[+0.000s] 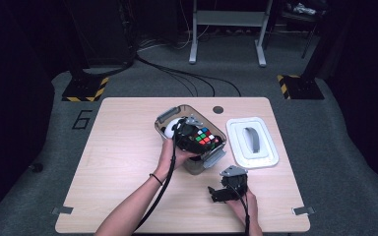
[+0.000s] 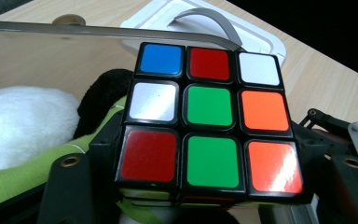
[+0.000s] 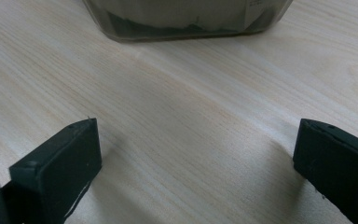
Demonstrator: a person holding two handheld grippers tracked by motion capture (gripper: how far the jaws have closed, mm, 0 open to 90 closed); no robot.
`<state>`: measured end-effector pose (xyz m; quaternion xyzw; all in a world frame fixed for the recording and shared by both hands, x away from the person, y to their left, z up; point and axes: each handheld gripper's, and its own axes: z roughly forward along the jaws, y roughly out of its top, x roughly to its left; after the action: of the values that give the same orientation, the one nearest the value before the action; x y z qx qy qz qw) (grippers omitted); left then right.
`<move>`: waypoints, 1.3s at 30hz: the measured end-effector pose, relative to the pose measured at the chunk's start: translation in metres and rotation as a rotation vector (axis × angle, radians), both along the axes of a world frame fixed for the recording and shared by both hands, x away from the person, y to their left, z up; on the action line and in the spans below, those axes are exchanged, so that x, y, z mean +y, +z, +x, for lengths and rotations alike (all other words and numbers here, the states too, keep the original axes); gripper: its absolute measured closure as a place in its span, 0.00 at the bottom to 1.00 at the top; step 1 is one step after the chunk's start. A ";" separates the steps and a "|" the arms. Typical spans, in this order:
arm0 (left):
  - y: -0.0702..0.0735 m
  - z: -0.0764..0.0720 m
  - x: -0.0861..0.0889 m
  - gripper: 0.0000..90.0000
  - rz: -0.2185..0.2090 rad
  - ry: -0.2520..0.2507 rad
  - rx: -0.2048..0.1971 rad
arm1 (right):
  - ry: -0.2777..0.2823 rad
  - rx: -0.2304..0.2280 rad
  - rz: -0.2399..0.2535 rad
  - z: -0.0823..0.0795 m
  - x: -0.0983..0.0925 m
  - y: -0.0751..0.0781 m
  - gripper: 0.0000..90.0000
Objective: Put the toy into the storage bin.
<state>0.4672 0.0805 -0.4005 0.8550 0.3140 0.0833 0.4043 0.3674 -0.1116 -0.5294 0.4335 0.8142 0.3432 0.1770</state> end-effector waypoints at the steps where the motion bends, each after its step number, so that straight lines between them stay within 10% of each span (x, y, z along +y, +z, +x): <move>1: 0.000 0.000 0.000 0.32 0.000 0.000 0.000 | 0.000 0.000 0.000 0.000 0.000 0.000 0.00; 18: 0.026 -0.007 0.010 0.24 -0.007 -0.002 -0.035 | 0.016 -0.003 -0.008 0.000 -0.001 0.000 0.00; 28: 0.016 0.001 0.010 0.42 -0.031 -0.079 0.043 | 0.016 -0.008 -0.009 0.001 -0.001 0.000 0.00; 39: 0.018 -0.003 0.011 0.32 -0.022 -0.047 0.002 | 0.018 -0.007 -0.008 0.001 -0.001 0.000 0.00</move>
<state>0.4646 0.0916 -0.3820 0.8578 0.2950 0.0694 0.4152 0.3680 -0.1128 -0.5297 0.4243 0.8189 0.3429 0.1785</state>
